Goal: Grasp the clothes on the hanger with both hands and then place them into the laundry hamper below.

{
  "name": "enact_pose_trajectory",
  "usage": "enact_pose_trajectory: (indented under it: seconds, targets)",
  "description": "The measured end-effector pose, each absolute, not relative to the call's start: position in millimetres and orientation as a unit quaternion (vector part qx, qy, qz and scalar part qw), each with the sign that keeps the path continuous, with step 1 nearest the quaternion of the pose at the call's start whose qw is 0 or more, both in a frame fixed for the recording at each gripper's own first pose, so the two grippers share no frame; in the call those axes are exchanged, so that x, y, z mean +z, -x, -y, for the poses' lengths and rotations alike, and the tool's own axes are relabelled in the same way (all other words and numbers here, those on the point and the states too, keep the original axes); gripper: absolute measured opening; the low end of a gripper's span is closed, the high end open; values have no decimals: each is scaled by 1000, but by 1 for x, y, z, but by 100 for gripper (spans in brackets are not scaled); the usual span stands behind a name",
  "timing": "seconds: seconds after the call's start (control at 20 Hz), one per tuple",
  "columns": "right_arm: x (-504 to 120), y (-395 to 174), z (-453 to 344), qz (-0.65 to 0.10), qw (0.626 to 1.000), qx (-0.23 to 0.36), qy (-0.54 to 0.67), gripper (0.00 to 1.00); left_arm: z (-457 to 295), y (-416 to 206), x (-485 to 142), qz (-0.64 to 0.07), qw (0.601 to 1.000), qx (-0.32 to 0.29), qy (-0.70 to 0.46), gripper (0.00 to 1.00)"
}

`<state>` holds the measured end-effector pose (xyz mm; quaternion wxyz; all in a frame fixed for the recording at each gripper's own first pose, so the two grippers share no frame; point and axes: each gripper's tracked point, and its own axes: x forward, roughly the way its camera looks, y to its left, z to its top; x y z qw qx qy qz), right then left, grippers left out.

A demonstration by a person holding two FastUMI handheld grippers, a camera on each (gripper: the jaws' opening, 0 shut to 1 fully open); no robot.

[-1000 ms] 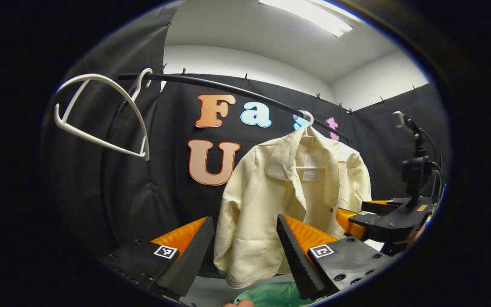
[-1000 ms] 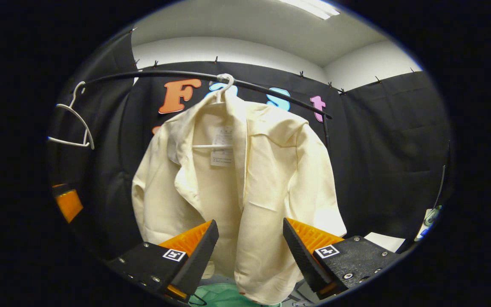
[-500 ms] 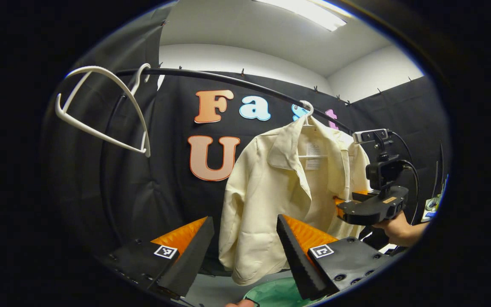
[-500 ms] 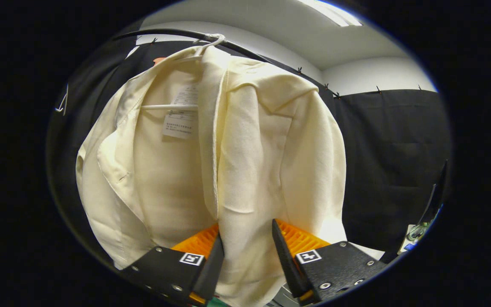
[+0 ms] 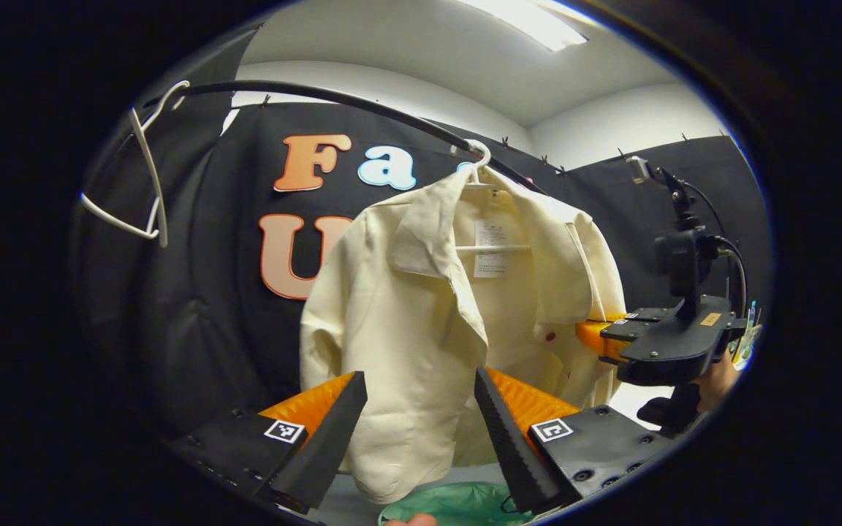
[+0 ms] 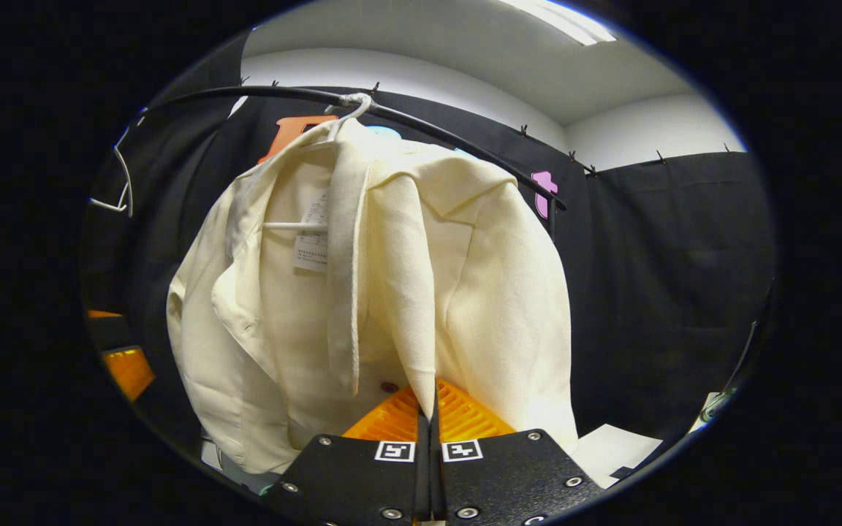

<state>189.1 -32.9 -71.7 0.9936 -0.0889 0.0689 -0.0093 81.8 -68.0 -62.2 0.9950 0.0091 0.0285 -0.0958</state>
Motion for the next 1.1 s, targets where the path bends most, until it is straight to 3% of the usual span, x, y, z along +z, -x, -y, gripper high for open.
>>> enact_pose_trajectory:
  seconds: [0.25,0.45,0.6,0.9,1.0,1.1]
  targets:
    - [-52,-166,38,-59,995,0,77,0,113,-132,-91,-43,992,-115,14,96]
    - [-43,-160,44,-51,996,-1,79,0,111,-165,-90,-1,999,-42,-28,94]
    - [-41,-161,46,-49,996,0,78,0,102,-182,-89,15,998,-7,-61,97]
    - [-33,-158,45,-39,997,3,72,0,40,-197,-72,41,991,70,-111,97]
    - [-30,-157,45,-38,997,6,66,0,22,-196,-74,32,989,79,-119,93]
    - [-28,-154,44,-35,997,7,64,0,12,-191,-68,35,988,74,-131,72]
